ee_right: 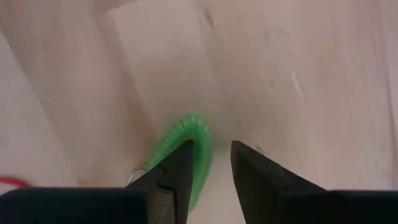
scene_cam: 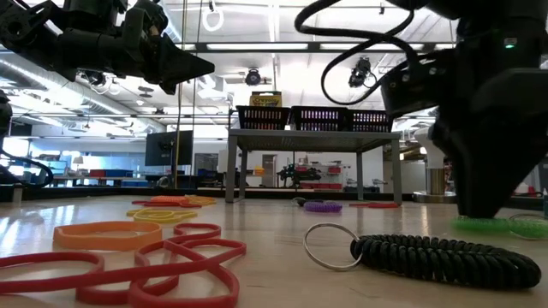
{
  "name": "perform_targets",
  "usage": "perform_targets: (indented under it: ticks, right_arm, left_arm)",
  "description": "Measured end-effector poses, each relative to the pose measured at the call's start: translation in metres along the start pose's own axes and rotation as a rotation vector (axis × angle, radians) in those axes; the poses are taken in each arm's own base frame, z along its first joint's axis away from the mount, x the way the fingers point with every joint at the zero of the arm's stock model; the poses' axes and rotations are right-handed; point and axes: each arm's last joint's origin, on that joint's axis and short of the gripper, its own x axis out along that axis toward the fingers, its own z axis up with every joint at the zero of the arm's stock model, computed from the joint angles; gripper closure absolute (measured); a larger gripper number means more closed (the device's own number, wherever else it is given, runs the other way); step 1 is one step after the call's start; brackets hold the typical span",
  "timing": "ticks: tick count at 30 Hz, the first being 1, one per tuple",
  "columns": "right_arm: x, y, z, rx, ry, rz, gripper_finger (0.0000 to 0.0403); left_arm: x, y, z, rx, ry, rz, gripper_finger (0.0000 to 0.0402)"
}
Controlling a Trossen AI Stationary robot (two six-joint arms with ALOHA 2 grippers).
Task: Sort rubber bands into baskets
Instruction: Put the black spring rubberband into the right black basket on the shelf
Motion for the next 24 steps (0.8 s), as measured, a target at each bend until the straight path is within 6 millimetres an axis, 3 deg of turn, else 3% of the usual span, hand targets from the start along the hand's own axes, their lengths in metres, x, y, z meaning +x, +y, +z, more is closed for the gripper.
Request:
perform_targets:
  ticks: [5,15,18,24]
  right_arm:
    - [-0.004,0.003,0.003,-0.023,-0.021,0.010,0.0276]
    - [-0.035,0.033,0.016,-0.126,-0.135,0.122,0.0175]
    - [-0.037,0.045,0.023,-0.118,-0.205,0.195,0.0172]
    - [-0.018,0.070,0.030,-0.157,-0.178,0.222,0.0195]
  left_arm:
    - [0.000,0.000,0.000,0.000,-0.002,0.000,0.0388]
    - [0.000,0.000,0.000,0.000,-0.002,0.000,0.0388]
    - [0.000,0.000,0.000,0.000,-0.002,0.000,0.0388]
    - [0.000,0.000,0.000,0.000,-0.005,0.000,0.0388]
